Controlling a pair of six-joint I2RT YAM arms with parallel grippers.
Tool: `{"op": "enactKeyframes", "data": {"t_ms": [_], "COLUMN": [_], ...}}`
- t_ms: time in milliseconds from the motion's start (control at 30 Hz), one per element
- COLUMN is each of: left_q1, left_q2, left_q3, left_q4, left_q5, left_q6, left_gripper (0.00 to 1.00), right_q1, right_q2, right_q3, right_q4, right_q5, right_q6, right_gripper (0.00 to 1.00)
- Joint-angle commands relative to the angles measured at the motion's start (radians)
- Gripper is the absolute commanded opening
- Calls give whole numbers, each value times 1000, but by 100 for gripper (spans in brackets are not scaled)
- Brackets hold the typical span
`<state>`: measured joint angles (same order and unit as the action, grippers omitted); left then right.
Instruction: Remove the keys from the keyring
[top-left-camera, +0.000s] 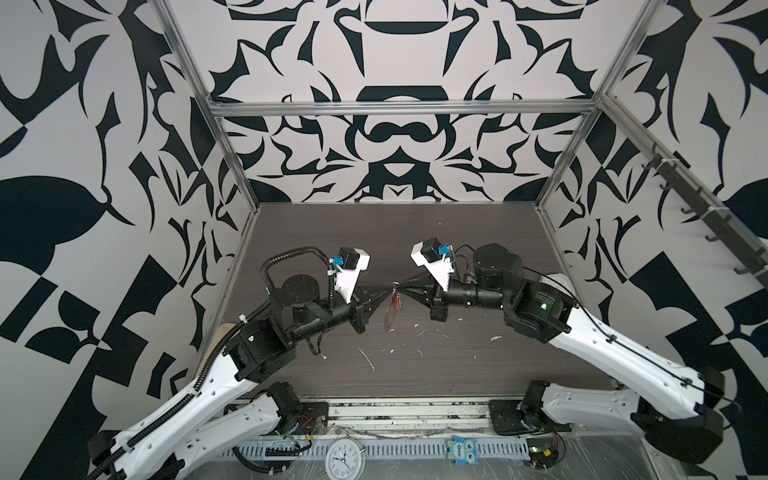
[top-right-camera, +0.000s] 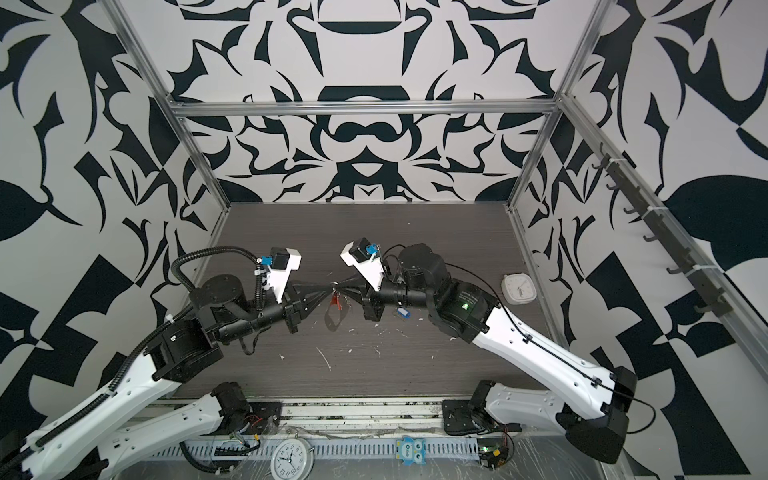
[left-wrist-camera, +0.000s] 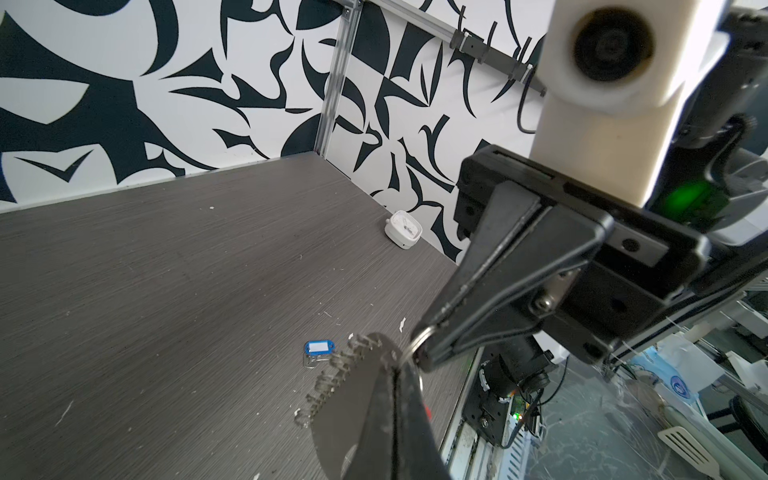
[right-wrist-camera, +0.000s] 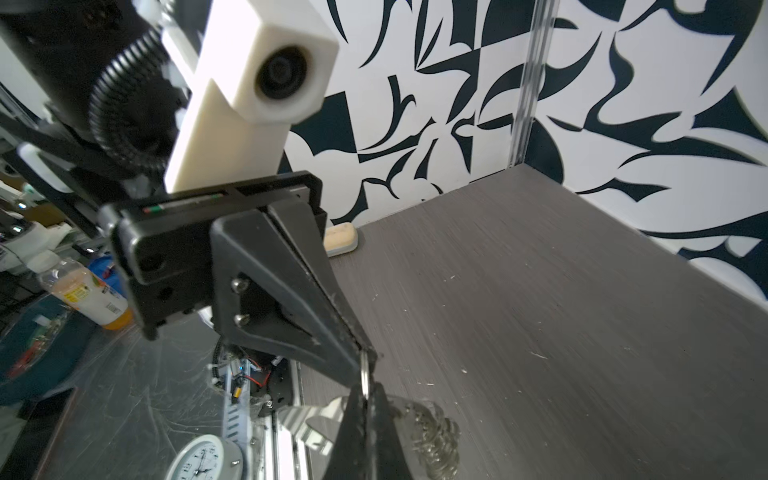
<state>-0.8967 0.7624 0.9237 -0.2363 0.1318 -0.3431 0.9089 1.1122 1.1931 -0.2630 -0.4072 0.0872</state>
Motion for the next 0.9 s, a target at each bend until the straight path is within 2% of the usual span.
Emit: {"op": "enactKeyframes", "data": {"t_ms": [0, 67, 133, 200, 233, 300, 433, 600, 867], "left_q1": [1, 1, 1, 1, 1, 1, 2, 9, 37], "left_q2": [-8, -21, -44, -67, -77, -84, -60, -38, -24], "left_q3": [26, 17, 4, -4, -8, -9, 7, 18, 17], "left_q4": [23, 25, 19, 2, -5, -14, -32, -30, -3], "left_q5": [24, 30, 47, 75, 88, 134, 156, 172, 216], "left_q6": [-1, 2, 9, 54, 68, 84, 94, 101, 87], "left_gripper": [0, 0, 21, 35, 41, 46, 47, 37, 38], "right_q1": [-14, -26, -53, -85, -97, -105, -111, -113, -113], "right_q2": [-9, -12, -19, -25, -25, -23, -15, -14, -18], "right_q3": [42, 39, 32, 30, 30, 36, 49, 60, 63], "right_q4": [56, 54, 54, 53, 53, 44, 22, -1, -19], "right_q5": [-27, -45, -90, -139, -166, -196, -248, -310, -364], "right_q6": [15, 17, 26, 34, 40, 38, 27, 16, 16], "right_gripper": [0, 0, 0, 0, 0, 0, 0, 0, 0]}}
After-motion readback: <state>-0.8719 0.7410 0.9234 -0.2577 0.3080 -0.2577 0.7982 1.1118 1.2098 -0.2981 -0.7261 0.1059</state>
